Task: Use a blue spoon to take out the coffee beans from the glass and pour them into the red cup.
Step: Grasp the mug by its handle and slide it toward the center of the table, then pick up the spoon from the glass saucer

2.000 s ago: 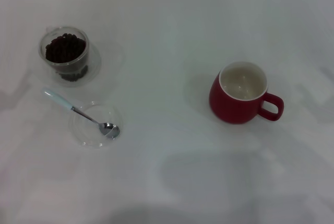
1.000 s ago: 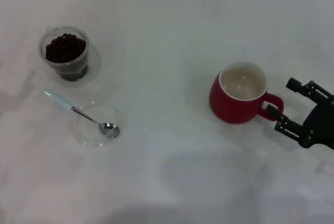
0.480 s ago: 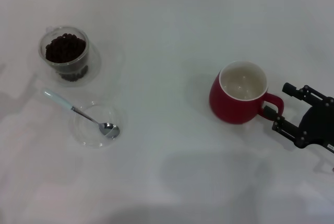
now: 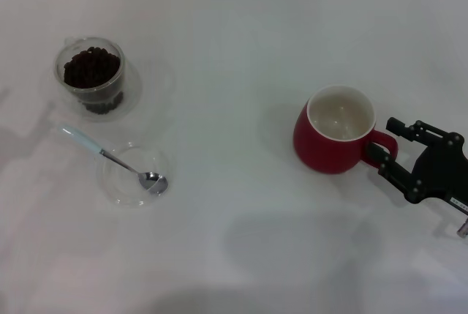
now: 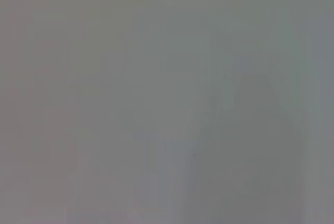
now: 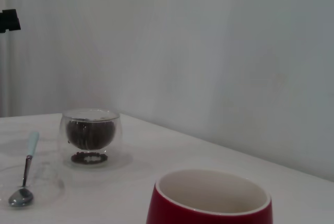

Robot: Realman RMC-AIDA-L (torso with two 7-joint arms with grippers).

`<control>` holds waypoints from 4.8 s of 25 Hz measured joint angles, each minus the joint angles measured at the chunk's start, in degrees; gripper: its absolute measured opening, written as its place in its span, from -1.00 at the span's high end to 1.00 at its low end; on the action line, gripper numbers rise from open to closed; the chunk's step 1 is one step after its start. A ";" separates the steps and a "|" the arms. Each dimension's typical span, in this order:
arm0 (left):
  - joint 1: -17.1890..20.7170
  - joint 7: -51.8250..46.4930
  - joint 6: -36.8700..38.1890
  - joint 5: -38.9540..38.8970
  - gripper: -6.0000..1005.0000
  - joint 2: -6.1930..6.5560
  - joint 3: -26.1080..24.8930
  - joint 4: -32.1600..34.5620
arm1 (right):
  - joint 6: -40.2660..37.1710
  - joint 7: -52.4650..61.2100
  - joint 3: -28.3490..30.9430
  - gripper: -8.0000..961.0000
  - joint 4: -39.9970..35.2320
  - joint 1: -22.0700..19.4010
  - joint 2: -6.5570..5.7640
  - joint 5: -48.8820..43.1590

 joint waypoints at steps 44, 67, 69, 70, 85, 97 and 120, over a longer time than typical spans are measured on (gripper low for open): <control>-1.40 0.65 -0.87 -0.09 -0.72 0.36 0.01 -0.46 | 4.62 1.62 -5.29 0.33 -12.61 -0.43 0.08 -10.19; 0.61 -0.29 0.26 -0.77 -0.72 0.10 -0.27 0.03 | -2.54 3.98 -6.64 -0.03 -10.78 -0.67 -0.19 -10.62; 1.51 -2.83 1.01 -1.83 -0.72 0.00 -0.53 0.90 | -8.76 4.27 -6.64 -0.11 -8.30 -0.55 -0.27 -10.61; 2.18 -5.01 1.10 -2.54 -0.72 -0.02 -0.63 2.08 | -12.01 4.63 -6.63 -0.15 -7.02 -0.35 -0.29 -10.57; 4.92 -48.94 -16.25 3.39 -0.72 0.14 -0.08 11.98 | -34.48 6.67 -0.41 -0.48 2.25 4.02 -4.63 -9.21; -1.72 -55.15 -26.35 18.33 -0.72 -0.06 -0.09 12.52 | -34.10 7.19 0.25 -0.48 2.38 5.81 -4.36 -8.59; -2.92 -51.33 -25.57 22.42 -0.54 0.20 -0.08 12.37 | -32.39 8.97 0.30 -0.48 2.27 5.70 -3.27 -7.79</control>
